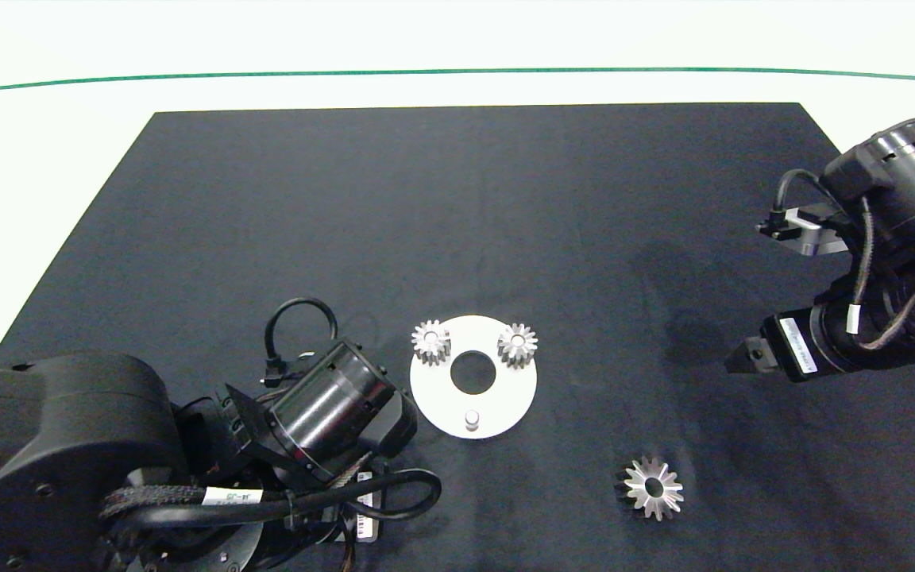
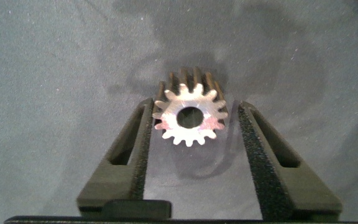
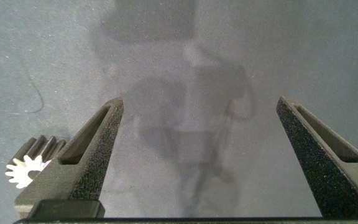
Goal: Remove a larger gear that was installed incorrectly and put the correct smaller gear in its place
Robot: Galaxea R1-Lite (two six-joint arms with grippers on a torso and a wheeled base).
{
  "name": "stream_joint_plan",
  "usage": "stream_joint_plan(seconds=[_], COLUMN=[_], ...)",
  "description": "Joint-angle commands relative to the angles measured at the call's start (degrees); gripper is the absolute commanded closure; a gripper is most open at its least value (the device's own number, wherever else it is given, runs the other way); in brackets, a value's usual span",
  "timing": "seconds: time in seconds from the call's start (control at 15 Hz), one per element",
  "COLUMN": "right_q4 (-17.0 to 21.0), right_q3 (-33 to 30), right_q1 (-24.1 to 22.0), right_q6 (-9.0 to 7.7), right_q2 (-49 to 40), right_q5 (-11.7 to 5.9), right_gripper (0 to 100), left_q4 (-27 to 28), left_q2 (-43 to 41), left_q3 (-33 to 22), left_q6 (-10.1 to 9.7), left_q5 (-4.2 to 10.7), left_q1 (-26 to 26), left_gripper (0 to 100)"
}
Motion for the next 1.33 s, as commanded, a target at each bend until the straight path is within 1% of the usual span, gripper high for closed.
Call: stream_joint_plan(seconds=[0.07, 0.6, 0.73, 0.93, 1.33], right_q4=[0.25, 0.25, 0.25, 0.25, -0.19], right_q3=[-0.02, 0.07, 0.07, 0.07, 0.68], right_q1=[0.02, 0.02, 0.02, 0.02, 0.02], right_q6=[0.04, 0.04, 0.04, 0.04, 0.04], right_q2=[-0.42, -0.34, -0.34, -0.42, -1.30], right_q5=[-0.12, -0.12, -0.12, -0.12, -0.12], right_gripper=[0, 0, 0, 0, 0], left_q4=[0.06, -0.73, -0.73, -0.82, -0.73], left_q2=[-0.03, -0.03, 0.23, 0.32, -0.21], left_q3=[0.14, 0.76, 0.84, 0.76, 1.37], left_q6=[-0.26, -0.35, -0.26, -0.52, -0.52], left_q5=[0.12, 0.12, 0.12, 0.12, 0.21], left_q1=[-0.02, -0.81, -0.81, -0.81, -2.31], left_gripper=[55, 71, 74, 75, 86])
